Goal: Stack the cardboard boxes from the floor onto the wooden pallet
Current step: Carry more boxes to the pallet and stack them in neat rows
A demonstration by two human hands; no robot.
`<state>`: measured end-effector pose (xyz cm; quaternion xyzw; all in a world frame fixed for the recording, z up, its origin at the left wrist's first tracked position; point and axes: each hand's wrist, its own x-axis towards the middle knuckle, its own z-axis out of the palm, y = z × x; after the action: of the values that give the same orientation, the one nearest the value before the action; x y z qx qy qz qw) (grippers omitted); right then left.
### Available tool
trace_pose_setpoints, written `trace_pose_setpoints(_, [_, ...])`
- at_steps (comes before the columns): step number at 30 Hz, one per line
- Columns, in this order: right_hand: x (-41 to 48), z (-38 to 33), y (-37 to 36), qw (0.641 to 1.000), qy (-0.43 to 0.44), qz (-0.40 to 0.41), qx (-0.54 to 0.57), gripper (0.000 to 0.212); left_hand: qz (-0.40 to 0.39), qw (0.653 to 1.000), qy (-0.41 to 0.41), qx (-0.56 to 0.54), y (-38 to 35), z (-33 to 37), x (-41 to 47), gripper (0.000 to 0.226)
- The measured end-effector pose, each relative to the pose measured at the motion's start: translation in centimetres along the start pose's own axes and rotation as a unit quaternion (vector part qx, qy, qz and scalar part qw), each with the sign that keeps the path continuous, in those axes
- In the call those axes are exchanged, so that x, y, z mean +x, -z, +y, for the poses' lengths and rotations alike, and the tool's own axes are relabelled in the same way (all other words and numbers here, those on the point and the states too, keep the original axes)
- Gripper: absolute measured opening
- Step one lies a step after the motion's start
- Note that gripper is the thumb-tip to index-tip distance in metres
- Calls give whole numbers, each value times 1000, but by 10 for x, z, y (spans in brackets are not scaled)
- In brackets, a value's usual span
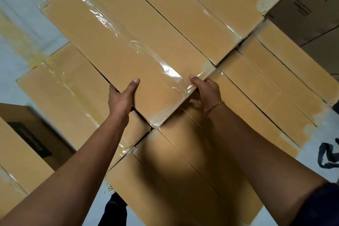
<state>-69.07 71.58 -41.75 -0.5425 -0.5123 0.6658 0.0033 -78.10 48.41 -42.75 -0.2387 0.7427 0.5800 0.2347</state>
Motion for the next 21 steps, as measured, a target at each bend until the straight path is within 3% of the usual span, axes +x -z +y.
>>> trace_pose_setpoints(3, [4, 0, -2, 1000, -1, -1, 3, 38, 3, 1000, -2, 4, 0, 3, 2, 89])
trace_pose_setpoints(5, [8, 1, -2, 1000, -2, 3, 7, 51, 5, 1000, 0, 6, 1, 3, 3, 92])
trace_pose_setpoints(10, [15, 4, -2, 1000, 3, 14, 9, 84, 16, 1000, -7, 12, -1, 4, 2, 74])
trace_pose_setpoints(16, [17, 5, -4, 1000, 7, 12, 4, 77, 14, 1000, -7, 14, -1, 4, 4, 78])
trace_pose_setpoints(21, [17, 4, -6, 1000, 12, 11, -6, 96, 7, 1000, -7, 16, 3, 7, 7, 95])
